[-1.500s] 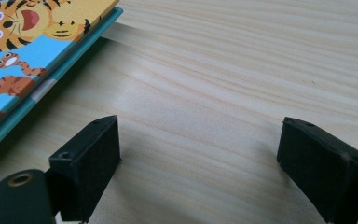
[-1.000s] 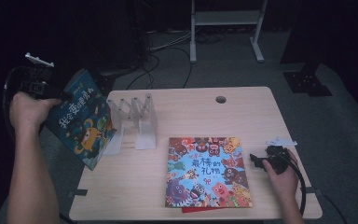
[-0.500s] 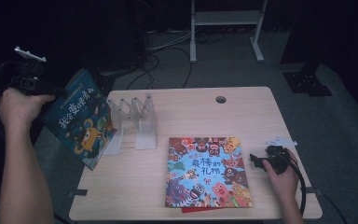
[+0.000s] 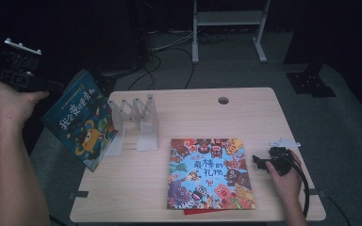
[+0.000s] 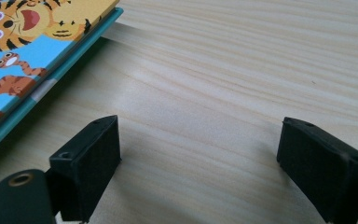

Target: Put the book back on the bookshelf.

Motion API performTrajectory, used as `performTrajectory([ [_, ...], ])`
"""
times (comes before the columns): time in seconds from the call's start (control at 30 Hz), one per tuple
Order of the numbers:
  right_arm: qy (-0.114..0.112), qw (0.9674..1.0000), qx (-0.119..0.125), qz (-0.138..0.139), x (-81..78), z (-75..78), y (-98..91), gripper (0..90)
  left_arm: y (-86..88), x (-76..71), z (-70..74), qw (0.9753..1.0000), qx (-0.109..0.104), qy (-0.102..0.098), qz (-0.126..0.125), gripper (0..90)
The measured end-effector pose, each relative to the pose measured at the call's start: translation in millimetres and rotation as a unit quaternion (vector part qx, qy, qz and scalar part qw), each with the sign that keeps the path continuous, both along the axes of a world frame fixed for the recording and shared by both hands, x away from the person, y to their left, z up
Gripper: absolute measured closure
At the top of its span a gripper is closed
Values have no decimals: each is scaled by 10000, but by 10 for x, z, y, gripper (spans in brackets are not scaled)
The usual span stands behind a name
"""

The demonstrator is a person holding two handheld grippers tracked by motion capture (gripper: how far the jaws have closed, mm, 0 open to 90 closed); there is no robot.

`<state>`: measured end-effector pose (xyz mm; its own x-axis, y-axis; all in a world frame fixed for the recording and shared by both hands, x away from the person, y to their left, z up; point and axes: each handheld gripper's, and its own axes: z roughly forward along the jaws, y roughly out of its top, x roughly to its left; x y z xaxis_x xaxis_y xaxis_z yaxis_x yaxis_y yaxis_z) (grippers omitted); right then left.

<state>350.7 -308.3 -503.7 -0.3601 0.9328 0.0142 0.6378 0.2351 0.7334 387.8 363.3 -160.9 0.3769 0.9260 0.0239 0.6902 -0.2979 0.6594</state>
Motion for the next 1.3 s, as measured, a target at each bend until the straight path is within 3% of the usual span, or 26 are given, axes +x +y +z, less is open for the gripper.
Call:
performTrajectory([
  [0.23,-3,10000,0,1,0,0,0,122,-169,38,-161,9988,-47,303,-372,898],
  [0.33,0,10000,1,1,0,0,0,123,-248,48,-250,9984,43,328,-458,898],
  [0.43,-3,10000,2,0,0,-1,0,122,-300,42,-309,9980,-11,307,-553,897],
  [0.53,-3,10000,1,1,1,-1,0,122,-368,34,-362,9967,-193,304,-732,896],
  [0.73,-1,10000,2,-1,1,0,-1,122,-506,26,-436,9929,-292,382,-1089,892],
  [0.83,0,10000,2,-1,2,0,-1,122,-584,2,-478,9920,-253,312,-1199,856],
  [1.1,-2,10000,-3,2,2,0,-1,122,-772,-40,-630,9885,-143,532,-1407,857],
  [1.3,1,10000,-3,-8,2,0,-1,120,-906,-59,-788,9860,-173,583,-1552,854],
])
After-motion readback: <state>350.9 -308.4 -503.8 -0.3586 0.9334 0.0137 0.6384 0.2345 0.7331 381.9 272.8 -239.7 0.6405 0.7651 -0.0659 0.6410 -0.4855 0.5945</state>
